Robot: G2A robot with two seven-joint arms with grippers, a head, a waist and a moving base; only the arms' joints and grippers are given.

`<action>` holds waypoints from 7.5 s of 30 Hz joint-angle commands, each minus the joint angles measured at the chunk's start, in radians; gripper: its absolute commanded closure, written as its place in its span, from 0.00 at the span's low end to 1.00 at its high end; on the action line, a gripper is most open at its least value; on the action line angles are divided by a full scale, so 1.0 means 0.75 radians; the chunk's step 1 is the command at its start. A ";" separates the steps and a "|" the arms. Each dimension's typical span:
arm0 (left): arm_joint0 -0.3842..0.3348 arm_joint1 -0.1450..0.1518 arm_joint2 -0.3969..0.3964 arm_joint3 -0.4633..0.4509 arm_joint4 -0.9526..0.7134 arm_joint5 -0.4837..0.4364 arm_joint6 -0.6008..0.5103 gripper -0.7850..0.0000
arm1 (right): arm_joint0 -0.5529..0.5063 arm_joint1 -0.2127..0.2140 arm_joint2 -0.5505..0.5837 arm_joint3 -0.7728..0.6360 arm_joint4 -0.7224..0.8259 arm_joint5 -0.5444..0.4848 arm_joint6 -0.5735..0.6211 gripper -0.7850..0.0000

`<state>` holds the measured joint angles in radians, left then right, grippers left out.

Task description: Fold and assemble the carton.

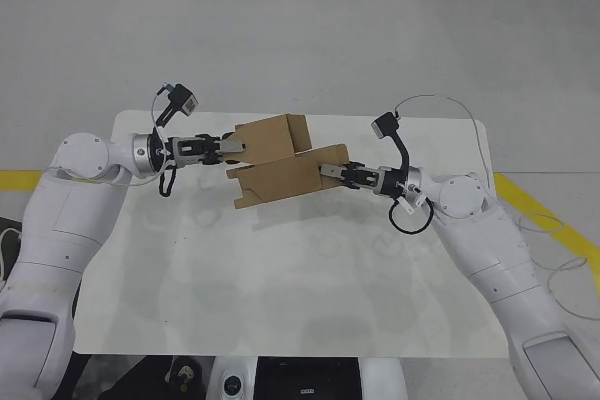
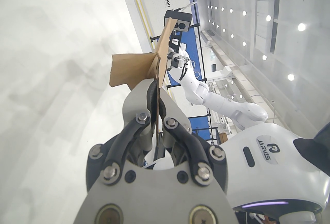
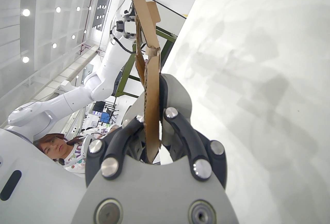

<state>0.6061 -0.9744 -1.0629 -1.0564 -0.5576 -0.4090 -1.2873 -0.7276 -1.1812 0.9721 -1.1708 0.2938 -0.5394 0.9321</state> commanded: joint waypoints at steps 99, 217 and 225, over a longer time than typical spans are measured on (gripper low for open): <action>0.104 0.101 0.053 -0.312 -0.059 -0.089 -0.076 1.00 | 0.283 -0.144 -0.353 0.315 0.596 -0.147 0.318 1.00; 0.074 0.122 -0.018 -0.321 -0.019 -0.174 0.009 0.00 | 0.192 -0.259 -0.179 0.341 0.314 -0.183 0.260 1.00; 0.100 0.133 -0.010 -0.331 0.019 -0.194 0.029 0.00 | 0.150 -0.234 -0.103 0.286 0.219 -0.136 0.118 1.00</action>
<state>0.6782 -0.8754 -1.0714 -1.3012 -0.5427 -0.5548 -1.2654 -0.6113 -1.3584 0.8903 -0.9493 0.4658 -0.6463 1.0289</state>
